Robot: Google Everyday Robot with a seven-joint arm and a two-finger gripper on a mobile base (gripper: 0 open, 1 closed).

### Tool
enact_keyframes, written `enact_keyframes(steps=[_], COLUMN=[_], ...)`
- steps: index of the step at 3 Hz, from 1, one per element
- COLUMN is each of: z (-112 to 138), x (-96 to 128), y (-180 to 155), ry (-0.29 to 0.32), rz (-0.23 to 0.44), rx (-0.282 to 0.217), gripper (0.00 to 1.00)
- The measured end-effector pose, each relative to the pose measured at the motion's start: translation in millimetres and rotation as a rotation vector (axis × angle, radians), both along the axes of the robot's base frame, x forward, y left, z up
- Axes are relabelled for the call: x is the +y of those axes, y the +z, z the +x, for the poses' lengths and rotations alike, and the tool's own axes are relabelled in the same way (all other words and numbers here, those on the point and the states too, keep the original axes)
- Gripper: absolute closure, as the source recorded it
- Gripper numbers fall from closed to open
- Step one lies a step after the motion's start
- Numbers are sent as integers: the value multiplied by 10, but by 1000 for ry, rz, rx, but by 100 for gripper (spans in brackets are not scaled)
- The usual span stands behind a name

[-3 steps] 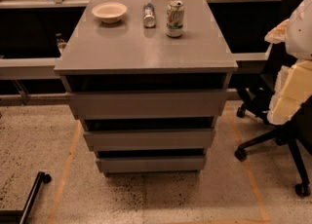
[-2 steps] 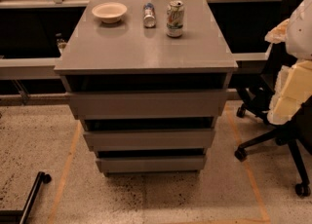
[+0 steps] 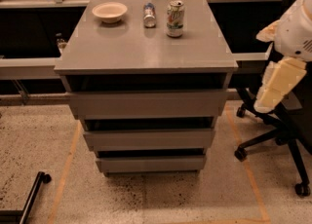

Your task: Open top drawer

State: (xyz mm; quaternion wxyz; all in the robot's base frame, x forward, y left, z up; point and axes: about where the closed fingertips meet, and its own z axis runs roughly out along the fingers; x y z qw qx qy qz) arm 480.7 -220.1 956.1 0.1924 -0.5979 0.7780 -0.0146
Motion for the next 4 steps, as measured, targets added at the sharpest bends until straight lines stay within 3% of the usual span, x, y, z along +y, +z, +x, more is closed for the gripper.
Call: enact_keyframes(steps=[2, 3, 4], z=[113, 373, 929], x=[60, 266, 571], y=[-160, -450, -918], ry=[-18, -6, 35], rz=[51, 138, 229], rx=[-22, -67, -108], gripper=[0, 0, 0])
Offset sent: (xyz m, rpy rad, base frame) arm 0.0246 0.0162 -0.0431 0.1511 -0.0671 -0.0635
